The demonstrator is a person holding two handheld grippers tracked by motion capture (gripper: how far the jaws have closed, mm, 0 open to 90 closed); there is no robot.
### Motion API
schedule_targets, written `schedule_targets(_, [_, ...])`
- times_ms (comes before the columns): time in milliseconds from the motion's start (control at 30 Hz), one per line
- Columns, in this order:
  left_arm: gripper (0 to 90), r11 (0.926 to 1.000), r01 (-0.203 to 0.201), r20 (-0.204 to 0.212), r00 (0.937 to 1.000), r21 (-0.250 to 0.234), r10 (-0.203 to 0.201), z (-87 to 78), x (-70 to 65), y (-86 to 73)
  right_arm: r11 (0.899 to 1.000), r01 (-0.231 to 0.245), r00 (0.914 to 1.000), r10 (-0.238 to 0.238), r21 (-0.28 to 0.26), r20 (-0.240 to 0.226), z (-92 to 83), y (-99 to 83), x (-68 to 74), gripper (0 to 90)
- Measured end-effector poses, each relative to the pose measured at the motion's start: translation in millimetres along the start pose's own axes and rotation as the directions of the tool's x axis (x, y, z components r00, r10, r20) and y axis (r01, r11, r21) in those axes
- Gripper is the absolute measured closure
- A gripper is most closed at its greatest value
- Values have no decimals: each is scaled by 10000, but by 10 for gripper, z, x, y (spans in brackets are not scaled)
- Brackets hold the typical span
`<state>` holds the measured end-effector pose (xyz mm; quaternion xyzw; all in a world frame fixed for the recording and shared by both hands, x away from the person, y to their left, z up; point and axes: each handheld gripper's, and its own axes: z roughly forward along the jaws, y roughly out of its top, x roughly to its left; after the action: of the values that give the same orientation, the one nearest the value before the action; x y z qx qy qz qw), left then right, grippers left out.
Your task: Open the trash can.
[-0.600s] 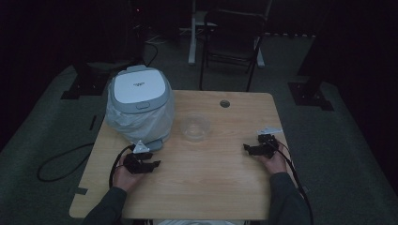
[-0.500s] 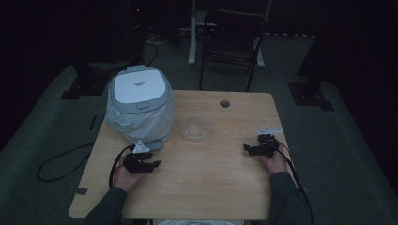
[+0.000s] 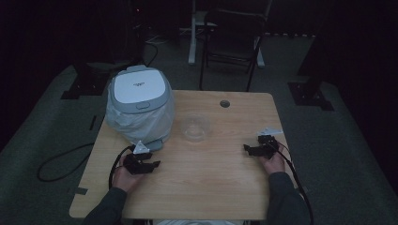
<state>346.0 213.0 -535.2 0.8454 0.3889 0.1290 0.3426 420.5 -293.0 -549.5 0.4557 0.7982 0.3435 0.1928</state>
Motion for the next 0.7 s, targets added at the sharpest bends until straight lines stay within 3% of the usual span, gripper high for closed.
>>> schedule_targets(700, [470, 9995, 293, 252, 9992, 130, -296, -37, 9, 27, 10000, -48, 10000, 48, -3, 34, -7, -6, 11, 134])
